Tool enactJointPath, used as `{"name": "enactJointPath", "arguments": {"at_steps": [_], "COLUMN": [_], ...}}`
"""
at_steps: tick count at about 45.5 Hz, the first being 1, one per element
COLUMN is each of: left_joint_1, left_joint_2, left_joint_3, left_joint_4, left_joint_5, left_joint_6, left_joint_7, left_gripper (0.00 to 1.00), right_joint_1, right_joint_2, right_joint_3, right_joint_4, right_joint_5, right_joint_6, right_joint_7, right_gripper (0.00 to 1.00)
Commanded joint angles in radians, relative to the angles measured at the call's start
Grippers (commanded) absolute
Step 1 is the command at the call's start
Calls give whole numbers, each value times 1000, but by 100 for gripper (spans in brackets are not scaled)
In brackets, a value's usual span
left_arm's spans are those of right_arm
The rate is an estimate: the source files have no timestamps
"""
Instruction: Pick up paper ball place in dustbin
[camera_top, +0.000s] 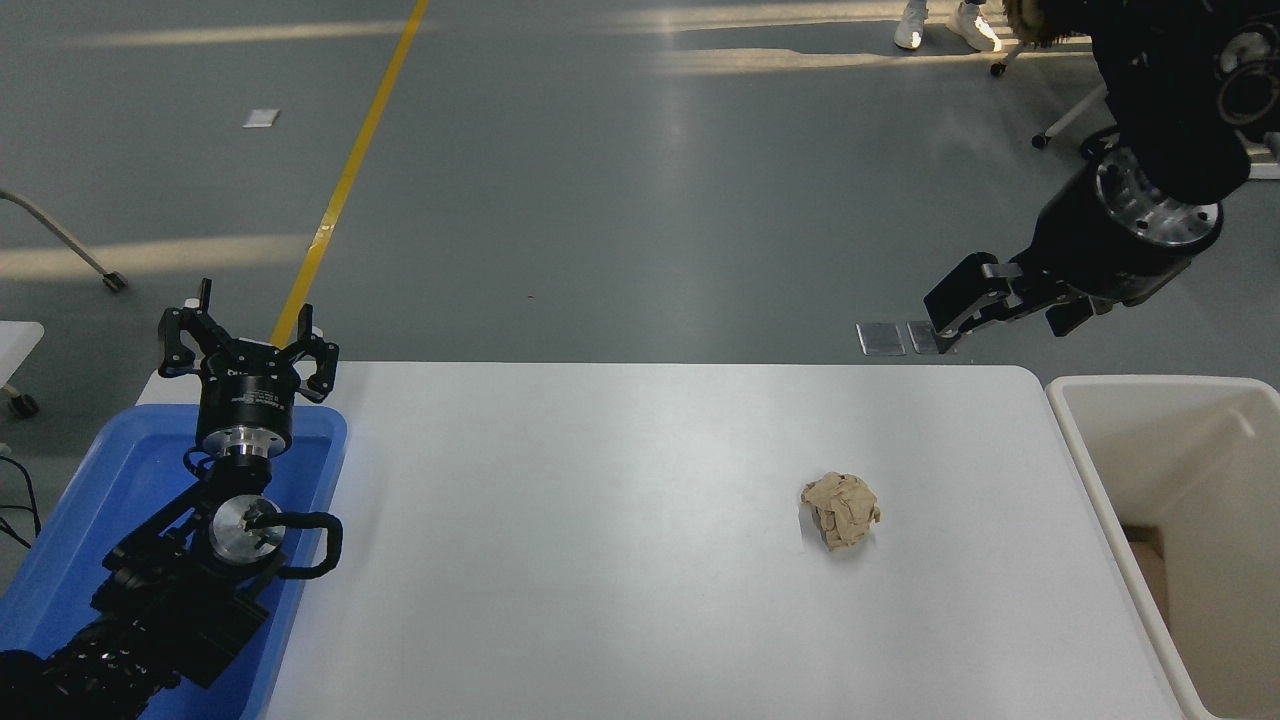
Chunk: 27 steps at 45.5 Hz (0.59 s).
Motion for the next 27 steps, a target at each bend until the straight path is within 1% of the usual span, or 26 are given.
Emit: {"name": "enactJointPath", "arguments": {"at_steps": [1, 3, 4, 13, 27], "left_joint_1": [0, 0, 0, -1, -1], "left_joint_2": [0, 0, 0, -2, -2], "left_joint_3": [0, 0, 0, 0, 2], "left_joint_4": [0, 0, 0, 0, 0], "left_joint_5": [0, 2, 2, 2, 2], "left_joint_6": [0, 0, 0, -2, -2], "left_joint_7": [1, 1, 1, 1, 1], "left_gripper": [99, 99, 99, 99, 99], "right_joint_1": [-54, -86, -130, -288, -606], "right_joint_2": [55, 69, 92, 192, 322], "right_joint_3": [9, 9, 9, 23, 64], "right_joint_4": [-59, -73, -90, -192, -357], "right_joint_5": [41, 39, 41, 41, -4], "right_joint_6": [-18, -35, -77, -265, -429], "right_joint_7": [0, 0, 1, 1, 1], "right_gripper": [100, 100, 100, 100, 100]}}
